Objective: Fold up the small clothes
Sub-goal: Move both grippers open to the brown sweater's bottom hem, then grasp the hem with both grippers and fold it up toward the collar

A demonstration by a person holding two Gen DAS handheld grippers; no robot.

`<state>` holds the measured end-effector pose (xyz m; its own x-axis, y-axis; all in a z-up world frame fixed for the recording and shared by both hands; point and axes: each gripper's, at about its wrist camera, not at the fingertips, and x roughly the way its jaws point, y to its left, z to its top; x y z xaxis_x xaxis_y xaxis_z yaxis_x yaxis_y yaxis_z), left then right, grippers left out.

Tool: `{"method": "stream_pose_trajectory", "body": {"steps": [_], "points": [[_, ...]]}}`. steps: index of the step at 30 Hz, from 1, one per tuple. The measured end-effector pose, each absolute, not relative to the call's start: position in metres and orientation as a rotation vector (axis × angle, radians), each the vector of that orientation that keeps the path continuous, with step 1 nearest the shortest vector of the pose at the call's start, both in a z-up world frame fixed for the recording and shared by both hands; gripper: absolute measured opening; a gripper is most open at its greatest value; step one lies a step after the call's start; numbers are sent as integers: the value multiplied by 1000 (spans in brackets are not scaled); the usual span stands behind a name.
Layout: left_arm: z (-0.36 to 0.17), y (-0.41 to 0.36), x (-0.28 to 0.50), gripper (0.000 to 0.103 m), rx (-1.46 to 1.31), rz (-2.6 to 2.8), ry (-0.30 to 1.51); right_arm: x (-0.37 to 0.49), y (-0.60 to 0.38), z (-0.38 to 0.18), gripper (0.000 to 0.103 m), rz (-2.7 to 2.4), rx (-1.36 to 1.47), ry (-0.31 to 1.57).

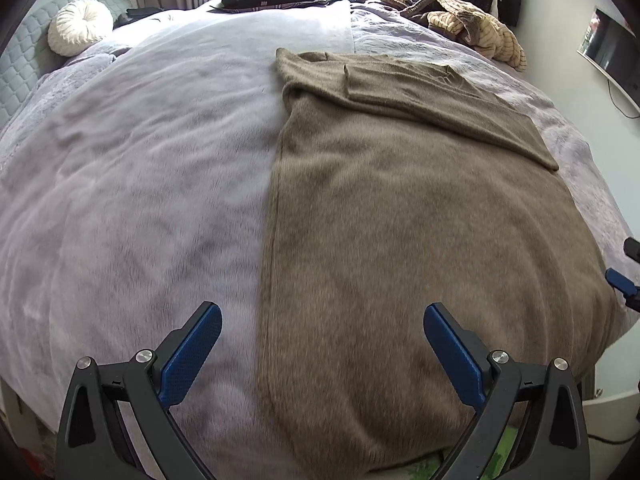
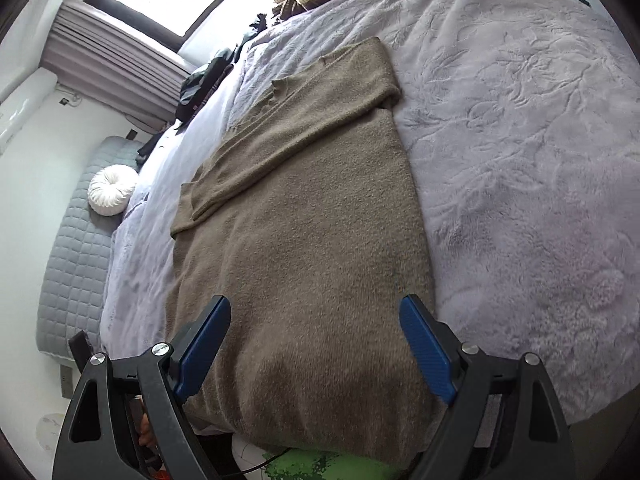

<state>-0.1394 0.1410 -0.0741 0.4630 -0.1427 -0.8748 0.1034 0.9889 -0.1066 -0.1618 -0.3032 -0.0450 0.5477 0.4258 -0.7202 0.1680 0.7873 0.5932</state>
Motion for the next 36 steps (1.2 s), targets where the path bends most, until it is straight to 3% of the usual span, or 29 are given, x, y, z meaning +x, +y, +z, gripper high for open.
{"method": "stream_pose_trajectory", "body": {"steps": [17, 32, 34, 36], "points": [[-85, 164, -202, 101, -146, -391, 1067, -229, -311, -67, 89, 351, 741, 942], [-106, 136, -211, 101, -200, -556, 1174, -240, -310, -127, 89, 392, 806, 1066], [-106, 140, -213, 96, -219, -546, 1168, -239, -304, -130, 89, 413, 808, 1079], [-106, 143, -212, 66, -225, -521, 1171, -240, -300, -131, 87, 444, 818, 1081]]}}
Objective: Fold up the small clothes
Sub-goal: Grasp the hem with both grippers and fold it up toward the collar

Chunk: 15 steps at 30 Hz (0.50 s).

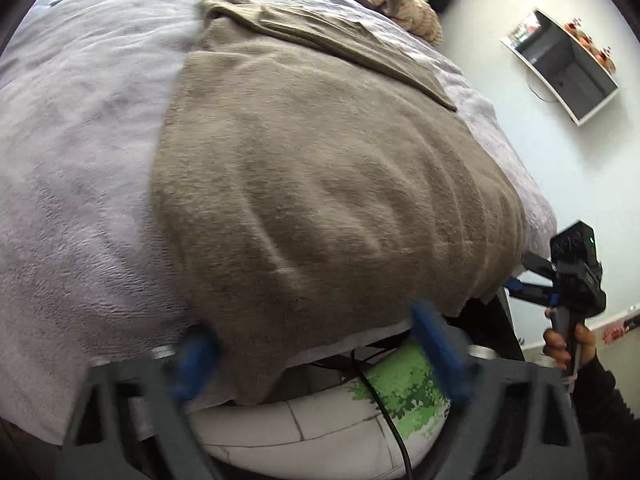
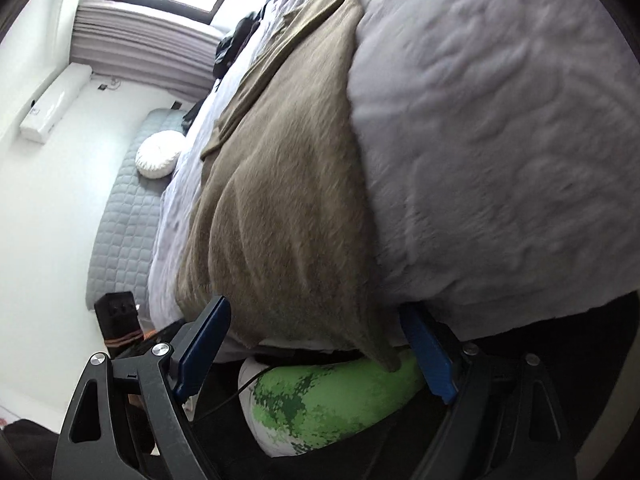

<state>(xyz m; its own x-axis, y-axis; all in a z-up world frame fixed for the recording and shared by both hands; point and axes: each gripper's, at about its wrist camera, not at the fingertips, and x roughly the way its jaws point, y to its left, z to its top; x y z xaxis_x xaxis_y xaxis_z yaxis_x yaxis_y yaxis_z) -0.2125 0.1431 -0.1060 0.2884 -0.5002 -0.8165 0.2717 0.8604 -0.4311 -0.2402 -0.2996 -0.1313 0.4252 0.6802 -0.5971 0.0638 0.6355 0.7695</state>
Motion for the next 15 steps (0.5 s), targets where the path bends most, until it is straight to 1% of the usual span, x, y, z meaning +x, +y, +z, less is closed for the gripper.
{"method": "stream_pose_trajectory", "body": {"steps": [1, 2, 3, 4, 5, 8, 11, 15], "points": [[-107, 147, -212, 56, -223, -498, 1175, -241, -298, -131, 82, 453, 824, 1079], [-108, 150, -212, 36, -222, -485, 1178, -242, -297, -132, 62, 452, 827, 1084], [-109, 153, -210, 26, -228, -475, 1183, -243, -296, -133, 36, 445, 832, 1098], [-110, 159, -210, 23, -252, -482, 1183, -243, -296, -134, 21, 437, 834, 1112], [-110, 163, -211, 16, -273, -494, 1183, -244, -296, -135, 7, 433, 836, 1115], [-105, 172, -214, 12, -328, -529, 1175, -249, -296, -126, 7, 493, 874, 1062], [-97, 185, -214, 11, -428, -559, 1161, -250, -298, -110, 7, 580, 931, 979], [-71, 196, -207, 11, -537, -610, 1068, -244, -306, -81, 7, 673, 1014, 847]]}}
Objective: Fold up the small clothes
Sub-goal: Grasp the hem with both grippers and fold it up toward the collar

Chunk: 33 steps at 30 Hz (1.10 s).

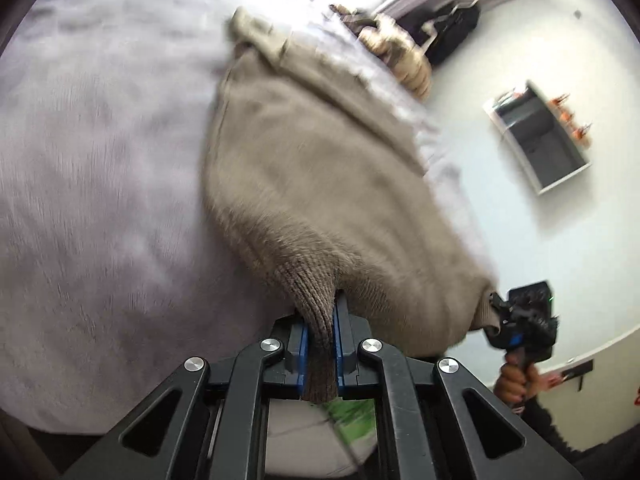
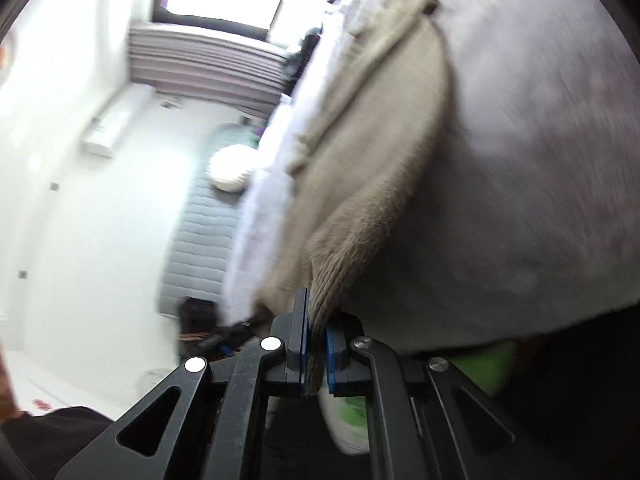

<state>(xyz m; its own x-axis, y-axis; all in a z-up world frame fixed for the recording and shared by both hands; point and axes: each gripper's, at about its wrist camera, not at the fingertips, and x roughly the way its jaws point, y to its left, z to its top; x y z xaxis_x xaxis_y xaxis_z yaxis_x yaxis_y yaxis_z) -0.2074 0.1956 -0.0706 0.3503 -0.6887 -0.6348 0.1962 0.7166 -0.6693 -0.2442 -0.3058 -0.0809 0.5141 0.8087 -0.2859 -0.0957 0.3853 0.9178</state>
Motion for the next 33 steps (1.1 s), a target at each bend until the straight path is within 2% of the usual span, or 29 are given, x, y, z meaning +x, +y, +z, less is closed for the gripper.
{"method": "stream_pose_trajectory", "body": {"steps": [9, 19, 25, 29, 33], "points": [[8, 190, -151, 11, -497, -659, 858, -186, -307, -33, 7, 793, 1112, 670], [48, 181, -40, 11, -466, -580, 776, -74, -333, 15, 7, 774, 1077, 606], [44, 153, 40, 11, -405, -533, 788, 11, -352, 10, 7, 695, 1098, 617], [21, 132, 97, 11, -383, -492, 826, 71, -358, -17, 7, 622, 1126, 664], [-22, 121, 145, 11, -389, -446, 904, 119, -365, -70, 7, 512, 1165, 751]]}}
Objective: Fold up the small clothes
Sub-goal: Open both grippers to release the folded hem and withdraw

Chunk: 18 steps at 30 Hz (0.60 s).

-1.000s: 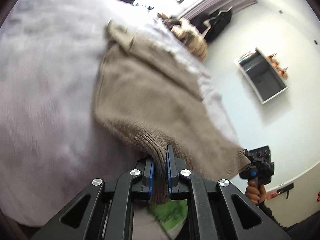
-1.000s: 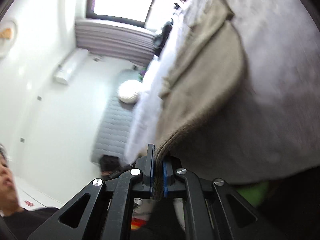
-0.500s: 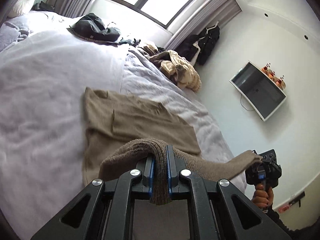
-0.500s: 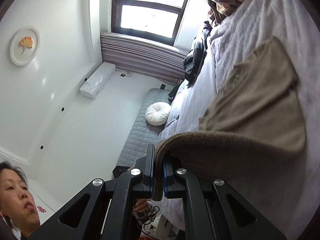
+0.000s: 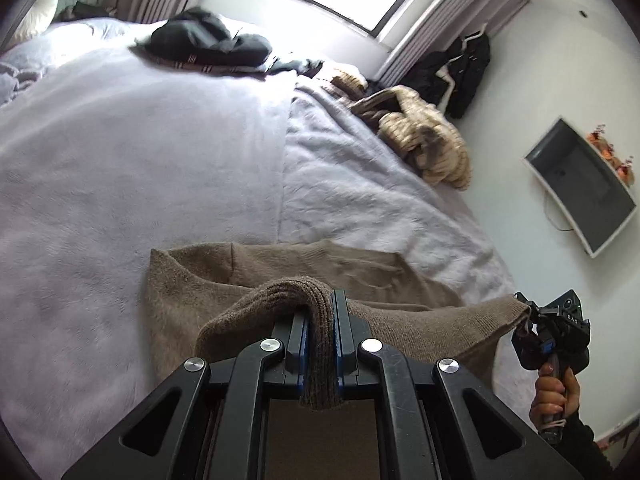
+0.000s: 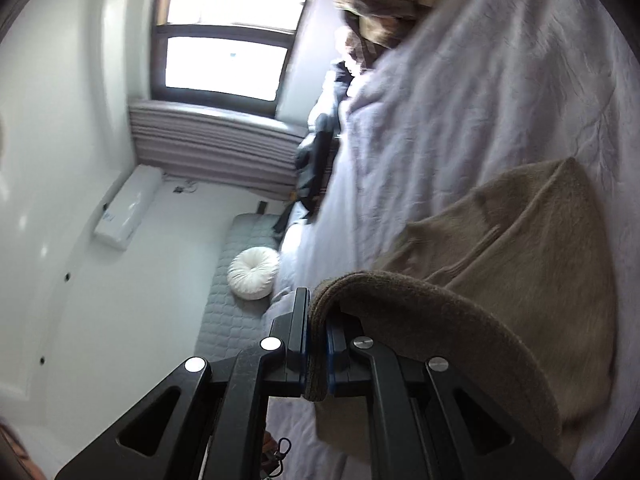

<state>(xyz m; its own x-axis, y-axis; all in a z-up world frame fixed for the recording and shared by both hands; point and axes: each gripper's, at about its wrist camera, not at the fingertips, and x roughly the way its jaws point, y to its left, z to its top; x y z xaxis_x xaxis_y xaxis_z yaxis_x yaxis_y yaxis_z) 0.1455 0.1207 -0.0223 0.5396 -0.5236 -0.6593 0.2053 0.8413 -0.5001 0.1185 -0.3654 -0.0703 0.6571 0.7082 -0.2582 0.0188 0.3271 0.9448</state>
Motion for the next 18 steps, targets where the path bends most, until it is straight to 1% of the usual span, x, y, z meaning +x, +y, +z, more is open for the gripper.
{"method": "stream_pose_trajectory", "body": {"steps": [4, 6, 7, 9, 10, 12, 13, 14, 15, 16, 17, 18], "points": [[-64, 110, 171, 11, -336, -397, 974, 141, -371, -114, 8, 436, 1213, 813], [-74, 111, 172, 12, -333, -382, 986, 146, -374, -127, 11, 419, 1240, 824], [-79, 112, 174, 16, -346, -379, 996, 147, -375, -131, 11, 415, 1246, 829], [-82, 116, 176, 34, -374, -379, 999, 147, -378, -131, 11, 415, 1255, 825], [-80, 118, 177, 39, -383, -378, 986, 148, -379, -129, 11, 421, 1261, 815], [-70, 122, 176, 76, -384, -354, 944, 148, -382, -123, 12, 438, 1281, 777], [-62, 125, 175, 81, -384, -319, 895, 149, -382, -119, 14, 433, 1283, 762], [-52, 129, 173, 82, -386, -292, 847, 150, -384, -115, 25, 415, 1278, 745], [-46, 132, 172, 82, -391, -284, 829, 149, -385, -110, 48, 403, 1273, 732], [-40, 135, 171, 82, -395, -270, 813, 147, -386, -106, 58, 399, 1268, 717], [-36, 137, 170, 82, -394, -263, 806, 144, -387, -100, 60, 392, 1252, 700], [-33, 136, 168, 82, -382, -269, 806, 144, -385, -94, 60, 398, 1235, 695]]}}
